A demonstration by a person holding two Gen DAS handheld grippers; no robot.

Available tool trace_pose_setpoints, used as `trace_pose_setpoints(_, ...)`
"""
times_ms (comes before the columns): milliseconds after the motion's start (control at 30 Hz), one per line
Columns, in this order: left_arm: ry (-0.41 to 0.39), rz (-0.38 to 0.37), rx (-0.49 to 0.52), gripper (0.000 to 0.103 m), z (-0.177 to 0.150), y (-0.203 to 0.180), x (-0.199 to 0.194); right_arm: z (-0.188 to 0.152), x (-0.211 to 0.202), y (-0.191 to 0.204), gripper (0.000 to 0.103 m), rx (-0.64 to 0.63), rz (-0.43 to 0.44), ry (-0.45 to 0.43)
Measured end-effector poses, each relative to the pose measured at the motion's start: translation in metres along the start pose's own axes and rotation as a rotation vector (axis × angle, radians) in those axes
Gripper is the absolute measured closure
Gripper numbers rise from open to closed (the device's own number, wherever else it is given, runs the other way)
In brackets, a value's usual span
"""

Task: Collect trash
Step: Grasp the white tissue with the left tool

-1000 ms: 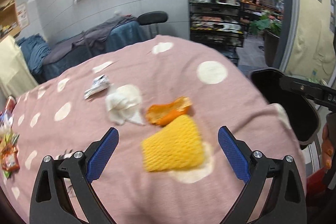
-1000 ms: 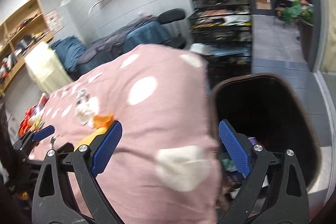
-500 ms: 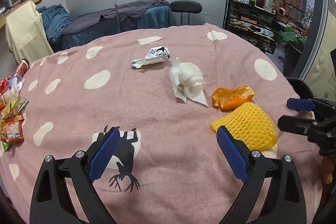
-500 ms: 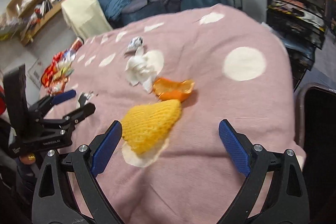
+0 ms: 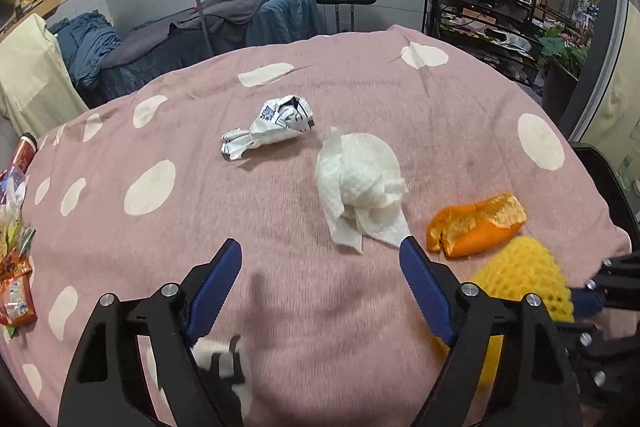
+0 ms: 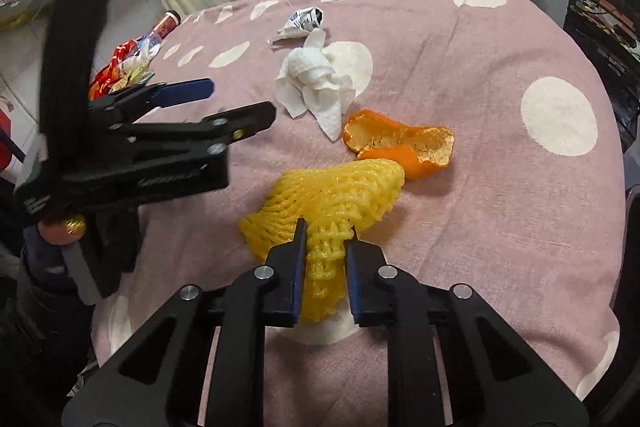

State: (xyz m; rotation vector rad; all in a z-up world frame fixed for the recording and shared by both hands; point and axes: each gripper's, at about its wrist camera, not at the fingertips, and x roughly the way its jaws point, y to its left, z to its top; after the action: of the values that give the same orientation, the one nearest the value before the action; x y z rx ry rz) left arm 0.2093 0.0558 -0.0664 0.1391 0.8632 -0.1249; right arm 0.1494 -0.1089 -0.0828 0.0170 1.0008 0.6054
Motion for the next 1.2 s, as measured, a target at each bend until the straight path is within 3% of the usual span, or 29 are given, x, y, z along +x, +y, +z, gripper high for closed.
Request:
trace_pose_setpoints(167, 0.045, -0.025, -0.031, 0.036, 0.024, -0.001, 0.031, -0.007, -0.025, 0.000, 0.085, 0.003, -0.021, -0.084)
trace_pose_setpoints(333, 0.044, -0.051, -0.009, 0.068, 0.024, -0.010, 0.033, -0.015, -0.047, -0.011, 0.085, 0.043, -0.067, -0.180)
trace_pose_setpoints(433, 0.016, -0.020, -0.017, 0.071, 0.022, -0.009, 0.025, -0.016, -0.052, -0.018, 0.085, 0.076, -0.075, -0.213)
trace_pose_setpoints(867, -0.117, -0.047, -0.082, 0.072, 0.006, -0.009, -0.044, -0.028, -0.092, -0.063, 0.085, 0.195, -0.136, -0.307)
trace_pose_setpoints(1200, -0.175, -0.165, -0.039, 0.072, -0.004, -0.050, -0.082, -0.054, -0.123, -0.095, 0.085, 0.299, -0.208, -0.378)
